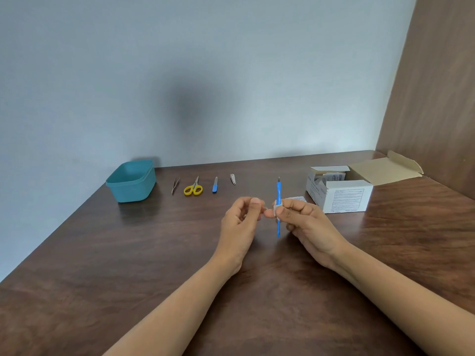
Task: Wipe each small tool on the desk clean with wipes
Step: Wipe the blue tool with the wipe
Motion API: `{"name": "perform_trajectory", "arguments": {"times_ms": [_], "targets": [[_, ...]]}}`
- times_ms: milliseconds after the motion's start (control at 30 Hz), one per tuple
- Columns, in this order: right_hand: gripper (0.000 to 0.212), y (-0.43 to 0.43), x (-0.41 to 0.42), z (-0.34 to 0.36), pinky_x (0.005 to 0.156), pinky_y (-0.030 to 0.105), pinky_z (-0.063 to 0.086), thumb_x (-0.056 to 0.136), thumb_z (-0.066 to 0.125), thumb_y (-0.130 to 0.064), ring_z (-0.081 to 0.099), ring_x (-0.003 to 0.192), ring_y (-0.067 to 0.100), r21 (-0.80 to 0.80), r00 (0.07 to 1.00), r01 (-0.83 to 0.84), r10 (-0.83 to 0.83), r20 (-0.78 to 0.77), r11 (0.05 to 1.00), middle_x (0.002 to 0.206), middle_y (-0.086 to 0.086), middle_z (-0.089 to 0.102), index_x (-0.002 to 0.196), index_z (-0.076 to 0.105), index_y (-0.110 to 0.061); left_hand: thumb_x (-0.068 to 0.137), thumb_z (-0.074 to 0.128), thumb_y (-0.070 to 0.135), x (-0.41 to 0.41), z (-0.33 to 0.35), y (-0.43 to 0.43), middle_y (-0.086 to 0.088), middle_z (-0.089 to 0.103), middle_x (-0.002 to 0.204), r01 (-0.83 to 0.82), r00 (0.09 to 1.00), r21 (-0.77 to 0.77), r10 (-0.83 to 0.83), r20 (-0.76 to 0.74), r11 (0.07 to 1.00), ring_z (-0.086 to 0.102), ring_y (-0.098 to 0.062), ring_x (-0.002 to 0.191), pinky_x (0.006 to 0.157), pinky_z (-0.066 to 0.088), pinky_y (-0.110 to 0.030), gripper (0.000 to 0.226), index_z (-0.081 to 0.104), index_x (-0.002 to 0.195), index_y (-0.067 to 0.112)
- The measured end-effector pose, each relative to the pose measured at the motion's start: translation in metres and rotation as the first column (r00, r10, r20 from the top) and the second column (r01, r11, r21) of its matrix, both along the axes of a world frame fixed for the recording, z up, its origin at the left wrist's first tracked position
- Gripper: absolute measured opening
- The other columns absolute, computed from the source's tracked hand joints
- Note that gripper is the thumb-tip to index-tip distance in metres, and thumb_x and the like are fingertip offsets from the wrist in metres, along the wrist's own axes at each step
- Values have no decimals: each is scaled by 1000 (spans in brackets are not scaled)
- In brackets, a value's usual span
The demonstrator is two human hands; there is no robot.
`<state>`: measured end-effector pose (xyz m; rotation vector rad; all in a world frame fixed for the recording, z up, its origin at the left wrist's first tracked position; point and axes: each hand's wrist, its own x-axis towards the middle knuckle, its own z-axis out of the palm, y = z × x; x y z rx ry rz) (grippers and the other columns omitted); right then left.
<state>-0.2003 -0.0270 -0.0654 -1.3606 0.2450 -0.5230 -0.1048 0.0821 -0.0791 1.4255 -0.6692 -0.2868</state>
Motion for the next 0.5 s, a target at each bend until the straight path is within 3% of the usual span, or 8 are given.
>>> {"name": "perform_trajectory", "arguments": {"times_ms": [100,233,400,500], "targets": [[10,-3,1,-1,66,22,33,85,63,-14,54,81,8,77,998,56,-56,3,995,89,3,74,90,71,-11,98,52,25,-3,2,1,3,70,75,41,997,54,-45,62,998,59,1,67,64,45,-11,24,69,91,10],[11,-4,1,1,66,23,31,84,61,-15,57,70,6,150,998,59,-63,20,987,87,1,73,81,72,-15,92,58,36,-5,0,1,7,73,75,117,961,143,-148,233,983,61,-2,69,72,52,-30,19,73,84,28],[13,-6,2,-2,76,39,30,76,66,-24,49,68,16,164,999,27,-33,35,986,89,5,71,80,73,-14,94,60,23,-5,-2,2,5,73,74,164,927,182,-215,307,970,64,-4,71,72,52,-23,17,74,84,25],[12,-7,2,-2,75,39,32,78,65,-21,51,68,15,166,999,41,-46,24,985,87,5,71,81,73,-12,94,61,21,-4,-1,3,7,71,71,162,924,204,-221,312,966,63,-7,70,72,51,-26,17,74,84,21]]}}
